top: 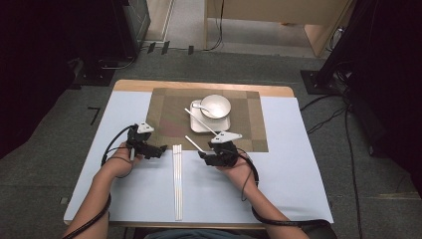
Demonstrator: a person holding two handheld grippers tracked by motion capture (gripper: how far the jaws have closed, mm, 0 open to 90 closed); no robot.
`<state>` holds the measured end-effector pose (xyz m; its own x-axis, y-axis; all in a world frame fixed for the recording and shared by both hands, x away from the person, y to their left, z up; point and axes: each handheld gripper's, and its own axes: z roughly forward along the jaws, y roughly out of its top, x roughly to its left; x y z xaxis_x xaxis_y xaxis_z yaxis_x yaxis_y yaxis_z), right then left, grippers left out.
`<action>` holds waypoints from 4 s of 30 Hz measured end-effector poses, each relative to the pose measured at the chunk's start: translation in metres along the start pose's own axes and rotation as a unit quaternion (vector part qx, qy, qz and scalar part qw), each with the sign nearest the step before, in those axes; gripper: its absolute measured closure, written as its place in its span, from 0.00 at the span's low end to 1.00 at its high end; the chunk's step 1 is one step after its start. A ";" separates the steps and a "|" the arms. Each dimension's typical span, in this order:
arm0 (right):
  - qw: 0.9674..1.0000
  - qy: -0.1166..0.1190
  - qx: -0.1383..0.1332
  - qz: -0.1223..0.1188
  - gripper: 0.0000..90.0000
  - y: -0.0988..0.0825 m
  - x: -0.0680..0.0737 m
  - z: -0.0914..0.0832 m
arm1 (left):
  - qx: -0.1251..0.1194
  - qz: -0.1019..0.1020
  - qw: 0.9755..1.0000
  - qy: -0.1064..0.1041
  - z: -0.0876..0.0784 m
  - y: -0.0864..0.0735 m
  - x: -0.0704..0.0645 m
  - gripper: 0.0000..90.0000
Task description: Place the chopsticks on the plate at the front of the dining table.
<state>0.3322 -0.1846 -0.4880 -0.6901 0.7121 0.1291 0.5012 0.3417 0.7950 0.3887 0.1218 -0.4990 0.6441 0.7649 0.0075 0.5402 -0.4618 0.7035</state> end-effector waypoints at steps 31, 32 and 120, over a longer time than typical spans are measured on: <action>0.999 -0.017 0.025 -0.013 0.74 -0.020 0.003 -0.006 | 0.000 0.004 1.000 -0.004 0.000 0.001 0.001 0.00; 0.999 -0.018 0.025 -0.015 0.75 -0.020 0.003 -0.006 | 0.001 0.004 1.000 -0.004 0.000 0.001 0.001 0.00; 0.999 -0.003 0.048 -0.024 0.95 0.005 -0.004 0.009 | -0.001 0.009 1.000 -0.007 0.001 0.001 0.002 0.00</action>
<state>0.3425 -0.1806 -0.4896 -0.7107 0.6979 0.0886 0.5163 0.4318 0.7396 0.3910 0.1222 -0.4990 0.6612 0.7501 0.0096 0.5277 -0.4743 0.7047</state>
